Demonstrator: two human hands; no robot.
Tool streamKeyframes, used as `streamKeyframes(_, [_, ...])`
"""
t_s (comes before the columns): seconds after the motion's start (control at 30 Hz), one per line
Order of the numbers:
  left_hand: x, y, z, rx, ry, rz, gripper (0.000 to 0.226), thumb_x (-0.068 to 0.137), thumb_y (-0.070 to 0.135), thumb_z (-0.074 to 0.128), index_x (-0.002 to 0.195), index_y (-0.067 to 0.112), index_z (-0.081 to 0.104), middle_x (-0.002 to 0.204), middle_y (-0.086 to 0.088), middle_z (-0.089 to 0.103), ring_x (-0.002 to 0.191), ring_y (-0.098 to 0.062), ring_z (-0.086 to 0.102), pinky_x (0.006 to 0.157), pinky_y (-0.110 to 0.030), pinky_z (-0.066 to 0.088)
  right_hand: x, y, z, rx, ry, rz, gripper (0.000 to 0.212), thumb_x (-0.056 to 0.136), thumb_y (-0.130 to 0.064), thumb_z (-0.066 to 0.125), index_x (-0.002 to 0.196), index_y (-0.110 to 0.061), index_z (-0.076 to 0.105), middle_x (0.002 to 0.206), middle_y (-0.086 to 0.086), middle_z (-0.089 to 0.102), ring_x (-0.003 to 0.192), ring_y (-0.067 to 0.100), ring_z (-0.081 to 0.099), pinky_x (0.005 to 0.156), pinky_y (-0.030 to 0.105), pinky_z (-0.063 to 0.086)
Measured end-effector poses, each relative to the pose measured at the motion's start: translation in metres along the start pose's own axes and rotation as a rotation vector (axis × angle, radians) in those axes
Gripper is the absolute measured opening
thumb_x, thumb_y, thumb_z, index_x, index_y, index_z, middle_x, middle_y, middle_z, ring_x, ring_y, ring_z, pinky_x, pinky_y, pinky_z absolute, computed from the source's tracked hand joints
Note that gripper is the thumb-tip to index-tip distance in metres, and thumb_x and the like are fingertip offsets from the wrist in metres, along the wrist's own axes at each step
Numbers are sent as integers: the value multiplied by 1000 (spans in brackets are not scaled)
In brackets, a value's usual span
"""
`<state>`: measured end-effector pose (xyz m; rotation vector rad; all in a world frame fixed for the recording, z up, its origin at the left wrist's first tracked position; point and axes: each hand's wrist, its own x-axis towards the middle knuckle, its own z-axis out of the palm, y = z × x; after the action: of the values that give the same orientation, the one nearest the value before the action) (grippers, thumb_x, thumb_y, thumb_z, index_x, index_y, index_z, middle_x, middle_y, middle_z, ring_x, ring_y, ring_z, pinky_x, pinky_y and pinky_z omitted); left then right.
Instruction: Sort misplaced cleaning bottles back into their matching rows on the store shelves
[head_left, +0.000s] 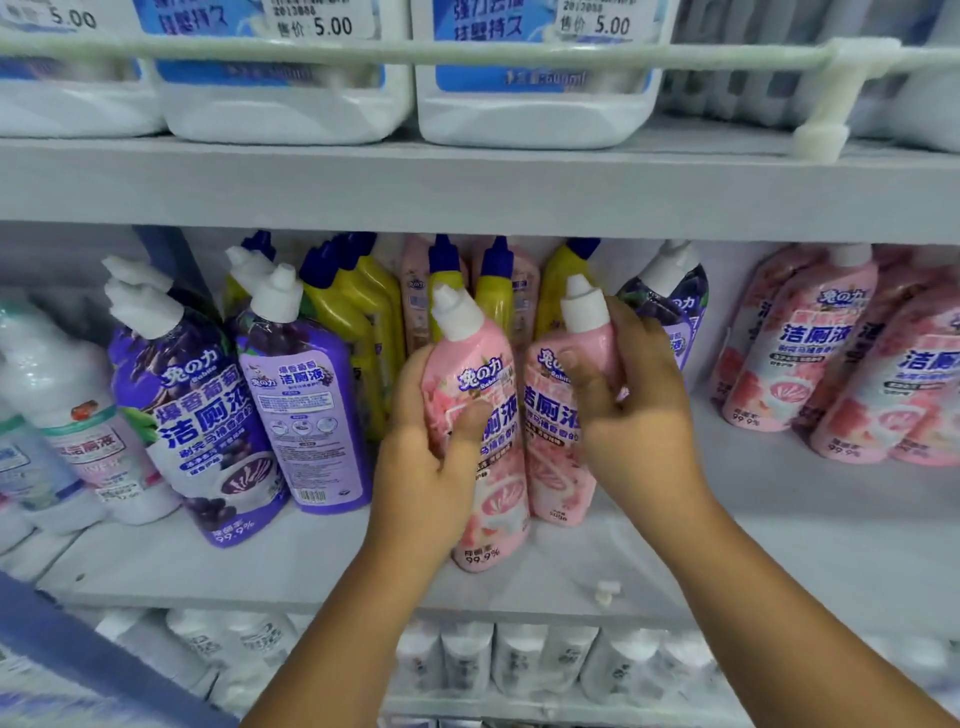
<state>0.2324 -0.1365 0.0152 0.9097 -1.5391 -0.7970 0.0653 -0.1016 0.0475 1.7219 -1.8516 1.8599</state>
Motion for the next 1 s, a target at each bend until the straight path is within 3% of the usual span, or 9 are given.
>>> streamKeyframes(0.1, [-6, -9, -7, -45, -108, -77, 68, 87, 20, 78, 140, 46, 43, 124, 32, 62, 116, 7, 62, 94, -20, 55, 2, 7, -21, 85, -36, 119, 47, 94, -22, 70, 138, -33, 55, 126, -8, 63, 113, 1, 60, 91, 15, 50])
streamKeyframes(0.23, [-15, -20, -8, -148, -166, -165, 70, 75, 41, 81, 137, 42, 49, 129, 14, 68, 119, -11, 67, 101, -51, 54, -13, 25, -23, 163, -171, 369, 40, 86, -15, 78, 122, -25, 64, 107, -10, 75, 98, 5, 70, 82, 23, 59])
streamKeyframes(0.43, [-27, -21, -10, -90, -254, -121, 63, 73, 42, 80, 123, 66, 49, 126, 23, 68, 120, -5, 65, 100, -45, 54, -44, 47, -11, 152, -250, 489, 42, 82, -5, 78, 116, -26, 66, 100, -11, 77, 94, 5, 71, 76, 17, 53])
streamKeyframes(0.57, [-28, -22, -5, -132, -243, -149, 59, 73, 30, 80, 116, 62, 57, 117, 20, 73, 109, -6, 71, 87, -33, 59, -47, 52, -21, 160, -195, 488, 39, 84, 0, 75, 113, -25, 67, 99, -12, 77, 90, 4, 70, 73, 13, 52])
streamKeyframes(0.67, [-27, -17, 6, -145, -230, -188, 56, 70, 39, 79, 119, 56, 58, 119, 15, 73, 110, -9, 71, 95, -44, 57, -48, 59, -46, 175, -179, 488, 39, 86, -3, 76, 117, -24, 66, 104, -11, 77, 98, 7, 70, 81, 21, 55])
streamKeyframes(0.77, [-28, -7, 29, -147, -239, -190, 53, 75, 28, 78, 118, 51, 59, 117, 14, 74, 108, -10, 72, 95, -48, 57, -44, 70, -81, 176, -169, 455, 39, 87, -6, 77, 121, -22, 65, 108, -9, 77, 103, 11, 71, 88, 30, 56])
streamKeyframes(0.9, [-36, 15, 80, -187, -239, -208, 49, 76, 21, 77, 117, 43, 61, 112, 10, 76, 104, -11, 73, 91, -42, 59, -35, 91, -132, 203, -151, 435, 42, 86, -6, 77, 124, -21, 64, 111, -10, 76, 105, 9, 71, 86, 25, 56])
streamKeyframes(1.0, [-42, 25, 122, -196, -246, -225, 50, 71, 32, 81, 114, 49, 62, 115, 6, 76, 106, -15, 73, 93, -46, 58, -31, 110, -170, 211, -146, 431, 43, 87, -8, 77, 125, -21, 63, 111, -11, 76, 105, 7, 70, 87, 25, 57])
